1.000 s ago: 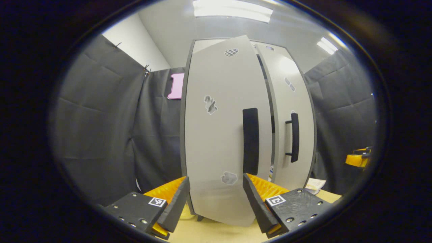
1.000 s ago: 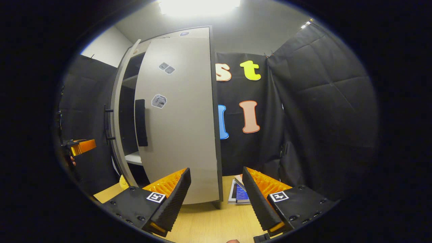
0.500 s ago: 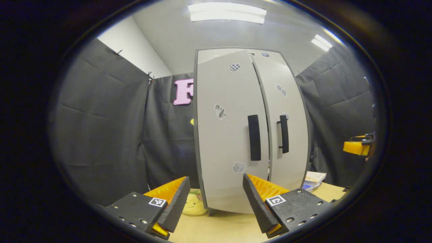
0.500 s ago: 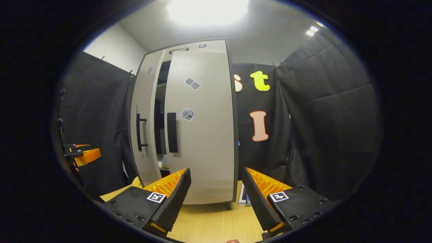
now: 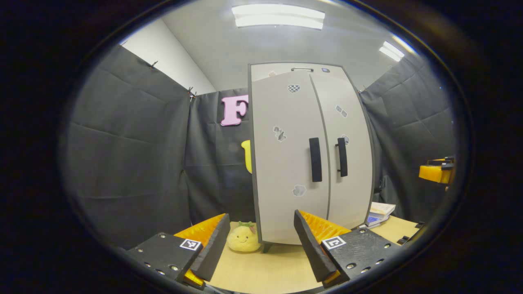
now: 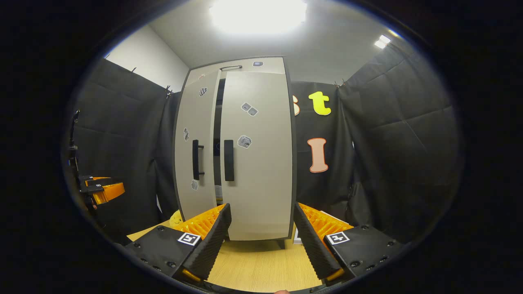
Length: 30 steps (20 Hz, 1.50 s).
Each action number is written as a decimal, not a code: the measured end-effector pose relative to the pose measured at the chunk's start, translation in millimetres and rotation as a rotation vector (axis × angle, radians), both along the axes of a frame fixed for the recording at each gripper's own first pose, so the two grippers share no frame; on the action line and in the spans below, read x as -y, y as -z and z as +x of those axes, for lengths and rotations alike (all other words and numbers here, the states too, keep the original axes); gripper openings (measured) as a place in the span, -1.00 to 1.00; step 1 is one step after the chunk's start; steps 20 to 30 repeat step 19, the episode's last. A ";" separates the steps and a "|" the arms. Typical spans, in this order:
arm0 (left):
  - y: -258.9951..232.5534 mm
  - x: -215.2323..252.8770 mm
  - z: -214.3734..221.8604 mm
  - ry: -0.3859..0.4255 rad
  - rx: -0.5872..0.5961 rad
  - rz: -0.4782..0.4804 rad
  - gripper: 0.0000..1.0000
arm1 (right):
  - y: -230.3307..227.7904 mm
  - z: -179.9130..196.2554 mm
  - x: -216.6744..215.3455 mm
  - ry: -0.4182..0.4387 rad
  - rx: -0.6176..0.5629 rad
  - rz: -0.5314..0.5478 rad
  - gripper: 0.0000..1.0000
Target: Grab one shoe with the right hand and put it into the shoe cabinet, grab the other shoe with the left hand and put it into the shoe cabinet; then close the right door with the right hand and the left door with the left hand.
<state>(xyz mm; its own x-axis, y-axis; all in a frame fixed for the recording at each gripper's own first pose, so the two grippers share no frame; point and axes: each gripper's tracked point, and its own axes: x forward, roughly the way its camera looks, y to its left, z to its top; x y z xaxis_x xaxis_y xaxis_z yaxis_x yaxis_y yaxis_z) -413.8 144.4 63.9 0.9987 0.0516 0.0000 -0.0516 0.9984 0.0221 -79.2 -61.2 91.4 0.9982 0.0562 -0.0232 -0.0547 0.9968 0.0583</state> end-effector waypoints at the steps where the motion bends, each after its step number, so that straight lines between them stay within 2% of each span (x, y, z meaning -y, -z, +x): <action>1: 0.2 -1.5 -1.6 -0.004 0.000 0.005 0.83 | -0.8 -1.6 -1.2 -0.002 0.001 0.003 0.92; 3: 0.6 -2.1 -2.5 -0.002 -0.002 0.011 0.83 | -2.3 -1.6 -3.2 -0.004 0.009 0.007 0.84; 4: 1.0 -1.0 -2.5 0.000 -0.001 0.012 0.83 | -3.7 -3.4 -3.3 -0.002 0.013 0.004 0.92; 6: -1.2 0.6 -1.1 0.005 0.004 0.014 0.83 | -4.7 -2.6 -2.9 0.002 0.019 0.001 0.84; 7: -1.2 1.2 0.3 0.010 0.003 0.014 0.83 | -3.7 -2.4 -3.7 0.001 0.019 0.004 0.92; 8: -0.6 1.6 -0.4 0.015 0.004 0.012 0.83 | -2.9 -0.4 -3.8 -0.001 0.020 0.007 0.84; 9: -0.7 2.0 0.0 0.017 0.005 0.011 0.83 | -3.1 -0.5 -3.7 0.001 0.021 0.007 0.92; 14: 0.4 3.5 3.5 0.030 -0.001 0.011 0.82 | -1.4 -1.1 -2.4 0.006 0.019 0.007 0.92; 15: 0.2 3.6 2.7 0.035 -0.001 0.013 0.83 | -1.6 -1.5 -3.0 0.007 0.022 0.008 0.84; 16: -0.9 3.1 2.6 0.040 0.000 0.015 0.83 | -1.2 -0.8 -2.8 0.008 0.023 0.009 0.92; 30: -3.8 2.8 1.3 0.052 0.008 0.021 0.83 | -0.8 -1.7 -3.1 0.006 0.022 0.006 0.92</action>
